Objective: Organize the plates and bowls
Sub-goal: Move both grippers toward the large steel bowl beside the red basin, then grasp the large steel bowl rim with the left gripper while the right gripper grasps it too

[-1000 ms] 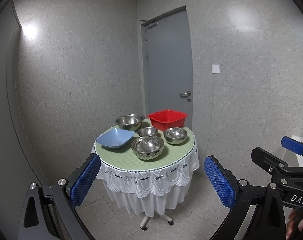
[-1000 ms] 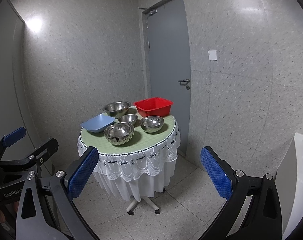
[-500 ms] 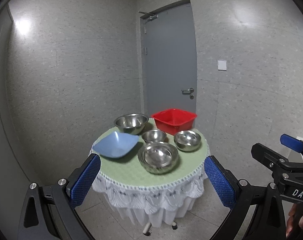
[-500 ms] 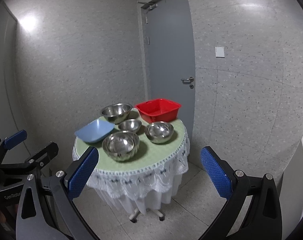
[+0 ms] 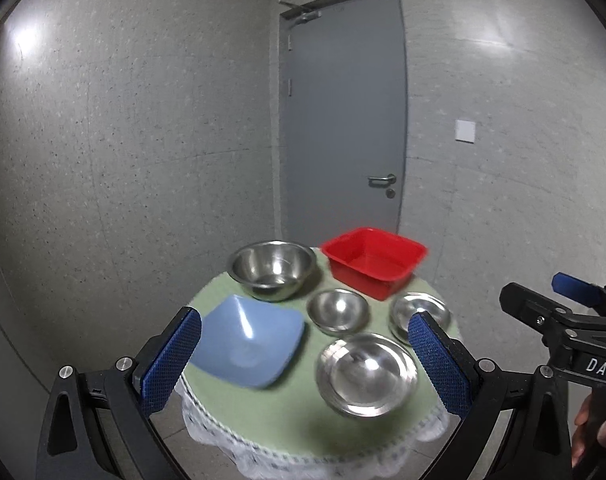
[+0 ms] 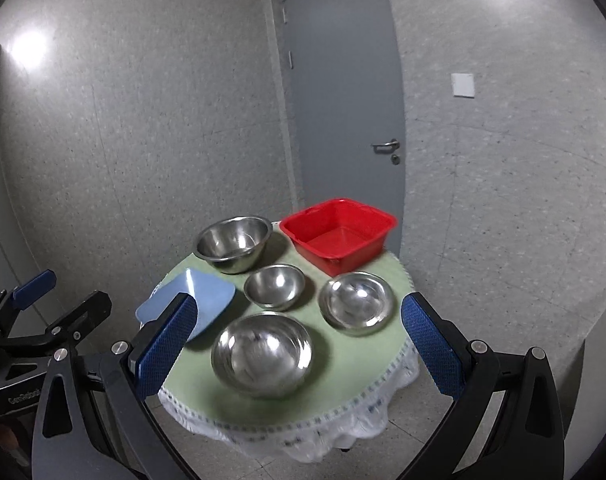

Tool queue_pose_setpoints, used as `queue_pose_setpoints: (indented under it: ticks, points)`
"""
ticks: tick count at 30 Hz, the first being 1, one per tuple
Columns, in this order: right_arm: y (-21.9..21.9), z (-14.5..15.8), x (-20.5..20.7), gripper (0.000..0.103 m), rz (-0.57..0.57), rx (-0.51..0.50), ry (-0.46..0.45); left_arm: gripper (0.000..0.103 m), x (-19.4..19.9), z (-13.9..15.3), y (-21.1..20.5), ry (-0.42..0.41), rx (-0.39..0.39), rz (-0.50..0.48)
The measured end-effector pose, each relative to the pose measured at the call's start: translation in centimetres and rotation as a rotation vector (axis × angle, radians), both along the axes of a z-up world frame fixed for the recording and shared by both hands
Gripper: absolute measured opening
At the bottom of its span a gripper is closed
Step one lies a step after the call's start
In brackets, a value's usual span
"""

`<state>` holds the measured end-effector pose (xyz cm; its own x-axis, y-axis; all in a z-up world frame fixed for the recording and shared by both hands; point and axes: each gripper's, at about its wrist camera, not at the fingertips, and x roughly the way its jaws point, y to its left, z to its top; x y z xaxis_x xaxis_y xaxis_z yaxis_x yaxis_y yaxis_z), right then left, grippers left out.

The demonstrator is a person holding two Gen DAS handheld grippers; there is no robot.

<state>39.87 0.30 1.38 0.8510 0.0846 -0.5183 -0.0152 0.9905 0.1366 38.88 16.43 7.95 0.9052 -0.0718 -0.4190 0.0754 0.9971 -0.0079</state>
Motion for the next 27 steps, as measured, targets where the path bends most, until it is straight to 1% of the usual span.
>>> queue_pose_setpoints:
  ticks: [2, 5, 6, 7, 9, 11, 13, 15, 16, 17, 18, 19, 20, 21, 23, 27]
  points:
    - [0.4, -0.2, 2.7, 0.103, 0.016, 0.015, 0.03, 0.102, 2.1, 0.2, 0.4, 0.004, 0.007, 0.005]
    - [1.0, -0.7, 7.0, 0.103, 0.049, 0.027, 0.071, 0.102, 6.6, 0.3, 1.1, 0.032, 0.009, 0.008]
    - [1.3, -0.9, 9.0, 0.103, 0.056, 0.027, 0.087, 0.102, 8.0, 0.3, 1.4, 0.037, 0.015, 0.014]
    - [1.4, -1.0, 9.9, 0.103, 0.066, 0.031, 0.094, 0.102, 9.1, 0.3, 1.5, 0.042, 0.02, 0.018]
    - [1.8, -1.6, 13.1, 0.103, 0.106, 0.073, 0.128, 0.102, 12.7, 0.3, 1.7, 0.066, 0.023, 0.022]
    - [2.3, -2.7, 16.9, 0.103, 0.128, 0.109, 0.193, 0.102, 15.7, 0.2, 2.1, 0.104, 0.012, 0.025]
    - [2.7, -4.0, 20.4, 0.103, 0.166, 0.163, 0.262, 0.102, 20.1, -0.2, 2.9, 0.154, -0.006, 0.027]
    - [3.3, -5.7, 24.3, 0.103, 0.182, 0.182, 0.347, 0.102, 24.5, -0.6, 3.7, 0.206, -0.022, 0.047]
    - [3.4, -6.2, 25.4, 0.103, 0.184, 0.187, 0.374, 0.102, 26.3, -0.9, 4.3, 0.231, -0.031, 0.054]
    - [3.8, -7.3, 27.6, 0.103, 0.205, 0.204, 0.42, 0.102, 28.3, -1.3, 4.8, 0.257, -0.042, 0.063]
    - [4.0, -7.8, 28.7, 0.103, 0.219, 0.209, 0.442, 0.102, 30.9, -2.0, 5.2, 0.291, -0.057, 0.069]
    - [4.3, -8.6, 30.1, 0.103, 0.231, 0.208, 0.465, 0.102, 32.4, -2.4, 5.5, 0.312, -0.064, 0.072]
    - [4.8, -9.7, 32.0, 0.103, 0.234, 0.186, 0.497, 0.102, 34.3, -3.0, 5.8, 0.34, -0.07, 0.08]
    - [5.1, -10.4, 33.0, 0.103, 0.232, 0.175, 0.522, 0.102, 36.5, -3.9, 6.1, 0.372, -0.073, 0.087]
    - [5.8, -12.5, 35.5, 0.103, 0.245, 0.169, 0.588, 0.102, 39.6, -5.3, 6.7, 0.422, -0.075, 0.108]
    - [6.3, -15.0, 38.3, 0.103, 0.232, 0.137, 0.648, 0.102, 45.6, -7.9, 7.7, 0.518, -0.087, 0.129]
